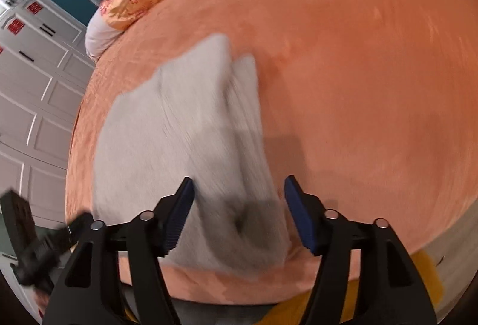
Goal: Fold small clothes
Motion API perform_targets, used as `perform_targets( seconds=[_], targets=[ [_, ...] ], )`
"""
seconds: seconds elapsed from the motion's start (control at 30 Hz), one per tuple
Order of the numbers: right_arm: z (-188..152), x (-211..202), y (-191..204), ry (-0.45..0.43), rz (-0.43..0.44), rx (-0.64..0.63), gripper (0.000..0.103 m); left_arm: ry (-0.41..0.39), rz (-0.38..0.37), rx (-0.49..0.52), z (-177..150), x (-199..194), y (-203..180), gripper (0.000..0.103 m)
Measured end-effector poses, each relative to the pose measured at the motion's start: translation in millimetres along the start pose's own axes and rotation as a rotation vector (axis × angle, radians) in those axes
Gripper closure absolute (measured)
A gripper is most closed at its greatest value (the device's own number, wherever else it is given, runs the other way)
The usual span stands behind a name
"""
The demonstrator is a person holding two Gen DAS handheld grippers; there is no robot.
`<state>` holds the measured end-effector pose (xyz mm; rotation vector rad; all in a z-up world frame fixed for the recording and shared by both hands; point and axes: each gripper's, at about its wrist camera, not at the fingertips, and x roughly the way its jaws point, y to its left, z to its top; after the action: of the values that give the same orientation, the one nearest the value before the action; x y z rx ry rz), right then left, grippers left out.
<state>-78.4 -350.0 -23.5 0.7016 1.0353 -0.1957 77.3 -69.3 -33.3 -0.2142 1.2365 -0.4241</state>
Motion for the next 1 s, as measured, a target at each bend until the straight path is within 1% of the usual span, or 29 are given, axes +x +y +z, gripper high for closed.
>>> perform_targets(
  seconds=[0.07, 0.13, 0.17, 0.23, 0.37, 0.43, 0.5, 0.53, 0.57, 0.6, 0.63, 0.67, 0.7, 0.73, 0.83, 0.9, 1.0],
  targets=[
    [-1.7, 11.9, -1.3, 0.030, 0.023, 0.018, 0.037, 0.011, -0.003, -0.018, 5.9, 12.0, 0.8, 0.018],
    [-5.4, 16.9, -4.3, 0.046, 0.057, 0.037, 0.036, 0.034, -0.022, -0.031, 8.7, 22.8, 0.5, 0.017],
    [-5.2, 20.7, -4.6, 0.052, 0.072, 0.046, 0.035, 0.042, -0.046, -0.040, 9.0, 28.8, 1.6, 0.015],
    [-3.8, 27.4, -6.0, 0.062, 0.099, 0.064, 0.031, 0.050, -0.063, -0.058, 10.1, 35.1, 2.2, 0.013],
    [-0.4, 37.8, -7.8, 0.067, 0.156, 0.089, 0.029, 0.086, -0.140, -0.125, 12.0, 55.3, 11.3, 0.006],
    [1.5, 39.2, -8.1, 0.067, 0.173, 0.094, 0.029, 0.083, -0.142, -0.132, 12.5, 59.0, 12.5, 0.005],
    [4.1, 41.8, -8.4, 0.069, 0.193, 0.101, 0.029, 0.076, -0.132, -0.099, 13.7, 60.6, 7.4, 0.005],
    [6.2, 43.1, -8.8, 0.072, 0.204, 0.105, 0.030, 0.077, -0.126, -0.084, 14.7, 61.3, 4.4, 0.005],
    [9.2, 43.7, -10.5, 0.077, 0.217, 0.108, 0.034, 0.078, -0.134, -0.073, 15.9, 61.0, 0.5, 0.008],
    [11.1, 44.8, -10.9, 0.083, 0.233, 0.116, 0.042, 0.083, -0.144, -0.064, 16.9, 60.6, -3.3, 0.014],
    [12.6, 45.5, -11.4, 0.092, 0.255, 0.130, 0.052, 0.086, -0.135, -0.056, 17.4, 59.9, -6.9, 0.019],
    [13.2, 44.3, -12.2, 0.097, 0.268, 0.138, 0.056, 0.084, -0.128, -0.041, 18.3, 56.6, -12.0, 0.022],
    [14.0, 41.2, -12.4, 0.096, 0.276, 0.140, 0.064, 0.081, -0.128, -0.028, 18.6, 52.7, -14.9, 0.030],
    [14.9, 34.0, -10.2, 0.081, 0.287, 0.138, 0.068, 0.074, -0.130, -0.003, 19.3, 48.1, -17.9, 0.039],
    [15.3, 9.4, -0.4, 0.032, 0.333, 0.133, 0.071, 0.052, -0.161, 0.030, 23.6, 27.6, -23.2, 0.053],
    [16.1, -10.1, 11.1, -0.003, 0.351, 0.107, 0.071, 0.031, -0.197, 0.053, 26.4, 8.6, -29.4, 0.056],
    [15.8, -54.9, 33.3, -0.084, 0.372, 0.044, 0.071, -0.021, -0.228, 0.102, 28.7, -24.5, -43.8, 0.058]
  ],
)
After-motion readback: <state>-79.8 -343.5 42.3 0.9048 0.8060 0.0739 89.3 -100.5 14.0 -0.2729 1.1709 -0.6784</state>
